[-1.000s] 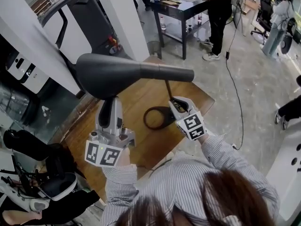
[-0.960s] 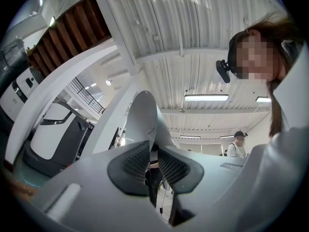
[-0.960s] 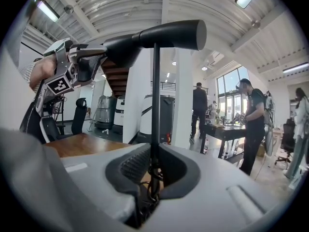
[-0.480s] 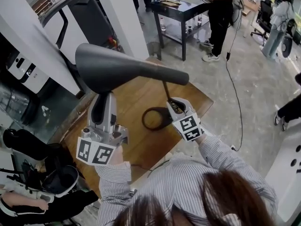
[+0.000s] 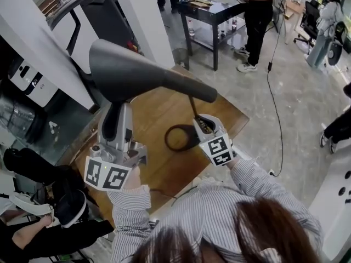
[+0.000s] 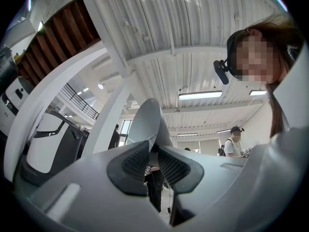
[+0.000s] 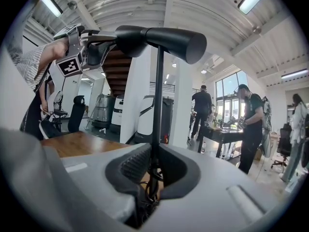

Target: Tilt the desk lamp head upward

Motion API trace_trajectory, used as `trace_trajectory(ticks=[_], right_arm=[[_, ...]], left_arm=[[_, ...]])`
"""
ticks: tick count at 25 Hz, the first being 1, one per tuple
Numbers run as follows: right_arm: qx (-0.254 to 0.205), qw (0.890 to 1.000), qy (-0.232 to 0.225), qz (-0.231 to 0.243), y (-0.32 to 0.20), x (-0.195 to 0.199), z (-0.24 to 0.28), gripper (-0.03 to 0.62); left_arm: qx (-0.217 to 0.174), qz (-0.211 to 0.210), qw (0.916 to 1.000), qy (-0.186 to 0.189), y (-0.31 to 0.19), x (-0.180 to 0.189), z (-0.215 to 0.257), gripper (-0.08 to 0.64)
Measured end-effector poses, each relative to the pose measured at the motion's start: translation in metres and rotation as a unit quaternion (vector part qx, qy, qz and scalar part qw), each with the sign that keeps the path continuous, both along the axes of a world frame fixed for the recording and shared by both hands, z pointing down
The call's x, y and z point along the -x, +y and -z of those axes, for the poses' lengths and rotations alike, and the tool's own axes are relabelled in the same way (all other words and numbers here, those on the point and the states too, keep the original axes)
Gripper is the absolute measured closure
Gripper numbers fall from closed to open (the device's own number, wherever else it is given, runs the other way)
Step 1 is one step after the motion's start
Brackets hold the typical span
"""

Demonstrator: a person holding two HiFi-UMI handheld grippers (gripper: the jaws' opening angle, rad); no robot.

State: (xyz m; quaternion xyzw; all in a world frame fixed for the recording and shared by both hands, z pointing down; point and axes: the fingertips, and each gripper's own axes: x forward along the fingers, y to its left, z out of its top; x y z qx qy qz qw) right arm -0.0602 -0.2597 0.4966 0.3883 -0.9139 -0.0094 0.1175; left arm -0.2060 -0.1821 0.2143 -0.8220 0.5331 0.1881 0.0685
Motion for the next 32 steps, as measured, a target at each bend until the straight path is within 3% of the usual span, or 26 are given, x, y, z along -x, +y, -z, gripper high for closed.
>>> trace_trajectory(ticks=[11, 16, 20, 22, 27, 32], right_arm=[[-0.002, 1.000, 0.009, 0.020, 0.000, -0.002, 0.001, 0.546], [-0.039, 0.998, 0.038, 0.039, 0.004, 0.002, 0.000, 0.540], [-0.039, 0.997, 0.037, 0.047, 0.006, 0.001, 0.001, 0.540], [-0.045, 0.997, 0.028, 0.047, 0.008, -0.002, 0.005, 0.540], [-0.073, 0.996, 0.001, 0.042, 0.021, -0.010, 0.027, 0.540], [-0.063, 0.997, -0.023, 0.045, 0.037, -0.013, 0.036, 0.541]], left_arm=[[-0.010, 0.005, 0.9998, -0.016, 0.001, -0.001, -0.001, 0.511], [-0.024, 0.003, 0.9996, -0.015, 0.004, 0.001, -0.005, 0.505], [-0.030, 0.004, 0.9995, -0.009, 0.005, 0.005, -0.010, 0.501], [-0.022, 0.001, 0.9998, 0.002, 0.005, 0.007, -0.018, 0.459], [0.005, -0.002, 0.9999, 0.014, 0.003, 0.007, -0.045, 0.457], [0.066, -0.005, 0.9977, 0.009, -0.001, -0.011, -0.098, 0.459]])
